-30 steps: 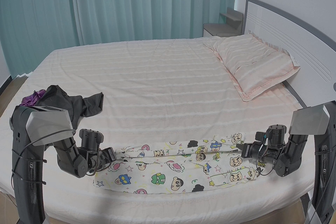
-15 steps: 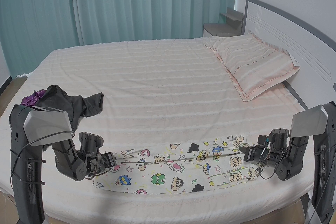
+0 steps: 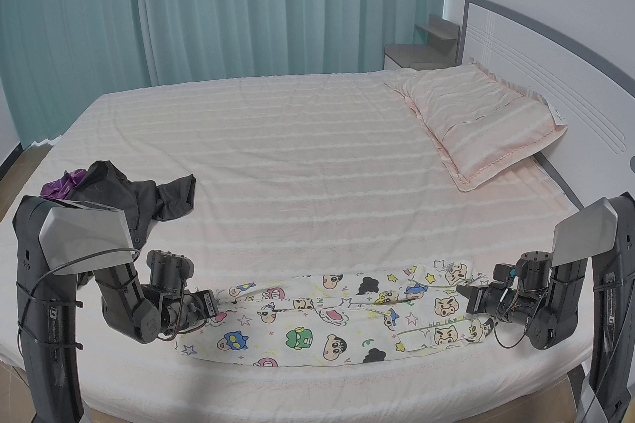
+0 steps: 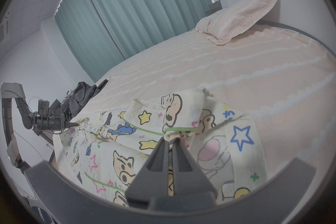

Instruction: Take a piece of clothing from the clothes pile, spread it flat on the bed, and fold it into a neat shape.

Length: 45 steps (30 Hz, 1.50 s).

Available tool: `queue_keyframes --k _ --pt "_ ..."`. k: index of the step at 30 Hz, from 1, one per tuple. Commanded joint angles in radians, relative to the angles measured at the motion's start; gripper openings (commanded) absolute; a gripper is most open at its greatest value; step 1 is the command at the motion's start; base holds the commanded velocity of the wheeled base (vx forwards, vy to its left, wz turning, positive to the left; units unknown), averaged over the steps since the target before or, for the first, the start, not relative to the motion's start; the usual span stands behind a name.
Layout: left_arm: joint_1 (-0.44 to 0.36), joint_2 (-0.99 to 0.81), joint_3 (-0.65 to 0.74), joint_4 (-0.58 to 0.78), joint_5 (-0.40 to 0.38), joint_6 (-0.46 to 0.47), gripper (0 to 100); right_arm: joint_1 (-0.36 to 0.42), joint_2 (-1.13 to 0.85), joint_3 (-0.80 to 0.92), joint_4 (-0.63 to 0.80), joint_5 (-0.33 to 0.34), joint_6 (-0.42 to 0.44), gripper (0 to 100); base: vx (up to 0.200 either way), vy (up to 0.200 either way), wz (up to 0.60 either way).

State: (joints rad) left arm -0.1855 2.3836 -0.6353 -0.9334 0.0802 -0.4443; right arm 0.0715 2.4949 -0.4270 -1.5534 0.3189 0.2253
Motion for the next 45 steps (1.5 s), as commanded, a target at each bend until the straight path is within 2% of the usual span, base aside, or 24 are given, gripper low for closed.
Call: queue_keyframes --k 1,2,4,5,14,20,24,25,26,28,30,31,38,45 --pt "0.0 0.002 -0.001 -0.001 0.001 -0.002 0 -0.001 0.009 0.008 -0.011 0.0 -0.001 0 0.0 0.0 0.0" --pt "0.0 0.002 -0.001 0.001 0.0 -0.004 100 0.001 0.01 0.008 -0.011 0.0 -0.001 0 0.0 0.0 0.0" --pt "0.0 0.002 -0.001 0.001 0.0 -0.01 100 -0.001 0.01 0.008 -0.011 0.002 -0.001 0 0.0 0.0 0.0" --pt "0.0 0.002 -0.001 -0.001 -0.002 -0.013 100 -0.001 0.01 0.007 -0.011 0.002 -0.001 100 0.0 0.0 0.0" --pt "0.031 -0.015 0.025 -0.001 -0.005 -0.062 100 -0.029 -0.034 0.007 -0.011 0.003 0.003 100 0.0 0.0 0.0" --pt "0.121 -0.1 0.089 -0.077 -0.1 -0.162 100 -0.096 -0.088 0.007 -0.011 0.005 0.02 100 0.0 0.0 0.0" --pt "0.164 -0.161 0.128 -0.088 -0.177 -0.28 100 -0.116 -0.126 -0.007 -0.01 0.0 0.031 100 0.0 0.0 0.0" --pt "0.164 -0.161 0.128 -0.088 -0.177 -0.28 100 -0.116 -0.126 -0.007 -0.01 0.0 0.031 100 0.0 0.0 0.0" --pt "0.172 -0.201 0.129 -0.088 -0.215 -0.401 100 -0.114 -0.154 -0.026 0.012 -0.003 0.032 100 0.0 0.0 0.0" --pt "0.172 -0.228 0.128 -0.088 -0.255 -0.502 100 -0.114 -0.162 -0.056 0.039 -0.009 0.039 100 0.0 0.0 0.0" --pt "0.172 -0.233 0.128 -0.088 -0.267 -0.527 100 -0.114 -0.163 -0.064 0.049 -0.009 0.043 100 0.0 0.0 0.0" --pt "0.17 -0.247 0.128 -0.091 -0.33 -0.61 100 -0.098 -0.168 -0.084 0.087 -0.011 0.081 100 0.0 0.0 0.0" --pt "0.167 -0.221 0.163 -0.188 -0.338 -0.608 100 -0.012 -0.106 -0.113 0.104 -0.04 0.089 100 0.0 0.0 0.0" --pt "0.147 -0.175 0.217 -0.332 -0.32 -0.605 100 0.016 -0.085 -0.11 0.13 -0.049 0.085 100 0.0 0.0 0.0"
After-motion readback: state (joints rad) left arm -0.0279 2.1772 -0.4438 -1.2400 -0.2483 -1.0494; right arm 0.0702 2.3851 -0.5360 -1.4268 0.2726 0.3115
